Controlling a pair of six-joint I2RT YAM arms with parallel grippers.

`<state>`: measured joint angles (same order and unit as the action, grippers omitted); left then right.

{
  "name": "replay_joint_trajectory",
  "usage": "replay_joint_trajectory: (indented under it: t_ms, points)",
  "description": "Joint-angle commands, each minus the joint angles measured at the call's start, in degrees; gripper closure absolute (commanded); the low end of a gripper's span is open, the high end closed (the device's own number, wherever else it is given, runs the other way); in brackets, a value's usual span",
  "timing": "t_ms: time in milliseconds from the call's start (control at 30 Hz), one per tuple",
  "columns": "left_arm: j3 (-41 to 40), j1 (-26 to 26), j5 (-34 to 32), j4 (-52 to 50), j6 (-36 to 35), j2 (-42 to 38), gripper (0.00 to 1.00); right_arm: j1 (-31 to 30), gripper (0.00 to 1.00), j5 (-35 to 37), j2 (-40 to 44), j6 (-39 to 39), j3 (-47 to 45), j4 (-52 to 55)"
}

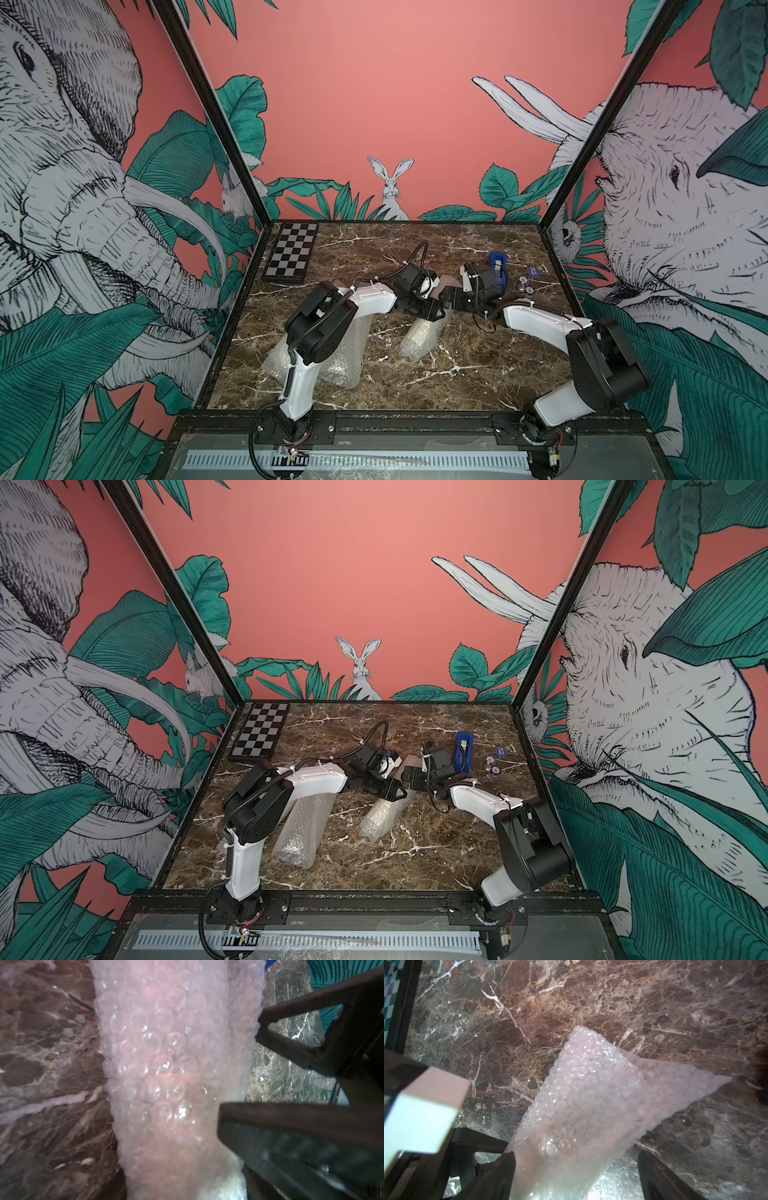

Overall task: Wrap vases in bubble wrap
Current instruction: Stick the tape on the bubble wrap.

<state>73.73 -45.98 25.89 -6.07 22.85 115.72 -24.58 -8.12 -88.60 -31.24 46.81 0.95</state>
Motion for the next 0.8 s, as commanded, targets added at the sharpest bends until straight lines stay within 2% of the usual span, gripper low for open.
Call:
replay_joint_trajectory:
  t_ms: [0, 133, 267, 400, 600, 767]
  points:
    - [-1.6, -1.2, 2.7, -0.1, -1.0, -2.9, 0.75, -0.4, 0.07, 0.6, -2.7, -0.6, 2.3, -0.2]
    - [-2.3, -1.2, 3.0, 0.4, -1.1, -3.3, 0.75, -0.4, 0.07, 0.9, -7.4, -1.1, 4.9, 0.9]
    - [-2.4, -1.2, 2.2, -0.1, -1.2, -3.6, 0.75, -0.3, 0.06, 0.6, -7.6, -1.7, 5.8, 0.8]
    - [-2.2, -1.1, -0.6, -1.3, -0.6, -3.9, 0.75, 0.3, 0.06, 0.6, -2.0, -0.3, 4.8, 2.7]
    - [-2.9, -0.1, -1.3, 0.6, 1.3, -4.0, 0.76, 0.9, 0.07, 0.2, 8.8, 1.4, -0.4, 5.6]
    - [-2.7, 0.5, -1.3, 1.1, 1.9, -4.2, 0.77, 0.6, 0.12, 1.1, 12.3, 1.7, -5.5, 7.5]
